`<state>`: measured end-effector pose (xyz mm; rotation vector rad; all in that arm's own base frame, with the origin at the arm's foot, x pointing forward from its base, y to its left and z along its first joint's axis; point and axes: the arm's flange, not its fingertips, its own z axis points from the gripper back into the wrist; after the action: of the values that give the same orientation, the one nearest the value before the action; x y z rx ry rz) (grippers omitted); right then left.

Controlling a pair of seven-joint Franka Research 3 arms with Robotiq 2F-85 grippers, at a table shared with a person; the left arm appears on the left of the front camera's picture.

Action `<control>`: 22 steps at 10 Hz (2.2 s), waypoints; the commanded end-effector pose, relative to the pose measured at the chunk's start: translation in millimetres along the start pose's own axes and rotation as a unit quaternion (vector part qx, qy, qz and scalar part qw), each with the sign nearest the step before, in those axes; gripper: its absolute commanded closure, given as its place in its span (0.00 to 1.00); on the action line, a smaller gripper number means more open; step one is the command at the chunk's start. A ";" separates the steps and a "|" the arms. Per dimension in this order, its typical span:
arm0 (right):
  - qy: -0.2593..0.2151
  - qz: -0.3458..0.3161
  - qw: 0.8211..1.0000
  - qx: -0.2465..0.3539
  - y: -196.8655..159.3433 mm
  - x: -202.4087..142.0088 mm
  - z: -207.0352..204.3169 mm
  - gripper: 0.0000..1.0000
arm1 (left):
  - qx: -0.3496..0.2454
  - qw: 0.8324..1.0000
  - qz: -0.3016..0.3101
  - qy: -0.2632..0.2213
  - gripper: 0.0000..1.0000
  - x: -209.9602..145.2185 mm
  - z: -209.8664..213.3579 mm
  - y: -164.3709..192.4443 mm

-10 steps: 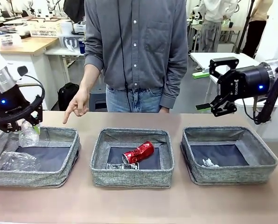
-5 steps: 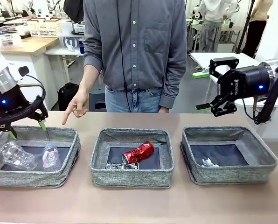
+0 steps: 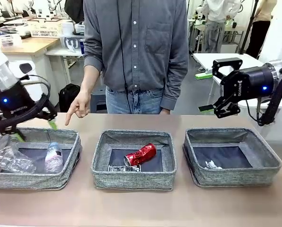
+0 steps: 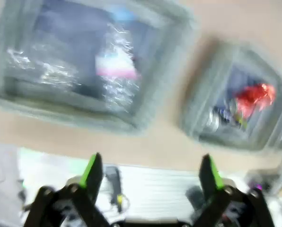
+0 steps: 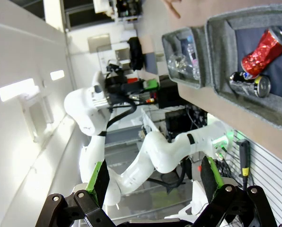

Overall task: Sort the waste into the appropriate baskets.
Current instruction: Place the picked waste into the Fabric basket indicated by the person.

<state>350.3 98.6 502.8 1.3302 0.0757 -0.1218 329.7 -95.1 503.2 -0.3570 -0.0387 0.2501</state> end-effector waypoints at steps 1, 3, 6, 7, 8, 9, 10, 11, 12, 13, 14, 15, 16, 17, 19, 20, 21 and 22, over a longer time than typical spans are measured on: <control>0.000 -0.003 1.000 0.008 2.8 -0.4 -1.1 0.00 | -0.168 0.980 -0.049 0.094 0.00 -0.5 32.4 -24.7; 0.000 -0.003 1.000 0.008 2.8 -0.4 -1.1 0.00 | -0.371 0.918 -0.050 0.129 0.00 14.0 33.0 -23.0; 0.000 -0.003 1.000 0.008 2.8 -0.4 -1.1 0.00 | -0.542 0.833 -0.090 0.073 0.00 21.4 18.8 8.3; 0.000 -0.003 1.000 0.008 2.8 -0.4 -1.1 0.00 | -0.548 0.827 -0.090 0.086 0.00 23.1 9.2 17.8; 0.000 -0.003 1.000 0.008 2.8 -0.4 -1.1 0.00 | -0.551 0.820 -0.065 0.140 0.00 26.2 -4.8 16.2; 0.000 -0.003 1.000 0.008 2.8 -0.4 -1.1 0.00 | -0.524 0.848 -0.057 0.048 0.00 24.6 30.6 9.6; 0.000 -0.003 1.000 0.008 2.8 -0.4 -1.1 0.00 | -0.524 0.848 -0.057 0.048 0.00 24.6 30.6 9.6; 0.000 -0.003 1.000 0.008 2.8 -0.4 -1.1 0.00 | -0.524 0.848 -0.057 0.048 0.00 24.6 30.6 9.6; 0.000 -0.003 1.000 0.008 2.8 -0.4 -1.1 0.00 | -0.524 0.848 -0.057 0.048 0.00 24.6 30.6 9.6; 0.000 -0.003 1.000 0.008 2.8 -0.4 -1.1 0.00 | -0.524 0.848 -0.057 0.048 0.00 24.6 30.6 9.6; 0.000 -0.003 1.000 0.008 2.8 -0.4 -1.1 0.00 | -0.524 0.848 -0.057 0.048 0.00 24.6 30.6 9.6; 0.000 -0.003 1.000 0.008 2.8 -0.4 -1.1 0.00 | -0.524 0.848 -0.057 0.048 0.00 24.6 30.6 9.6; 0.000 -0.003 1.000 0.008 2.8 -0.4 -1.1 0.00 | -0.524 0.848 -0.057 0.048 0.00 24.6 30.6 9.6; 0.000 -0.003 1.000 0.008 2.8 -0.4 -1.1 0.00 | -0.524 0.848 -0.057 0.048 0.00 24.6 30.6 9.6; 0.000 -0.003 1.000 0.008 2.8 -0.4 -1.1 0.00 | -0.524 0.848 -0.057 0.048 0.00 24.6 30.6 9.6; 0.000 -0.003 1.000 0.008 2.8 -0.4 -1.1 0.00 | -0.524 0.848 -0.057 0.048 0.00 24.6 30.6 9.6; 0.000 -0.003 1.000 0.008 2.8 -0.4 -1.1 0.00 | -0.524 0.848 -0.057 0.048 0.00 24.6 30.6 9.6; 0.000 -0.003 1.000 0.008 2.8 -0.4 -1.1 0.00 | -0.524 0.848 -0.057 0.048 0.00 24.6 30.6 9.6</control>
<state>350.3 98.5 503.0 1.3302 0.0754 -0.1215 350.2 -67.8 525.8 -1.4502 -0.1017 0.0488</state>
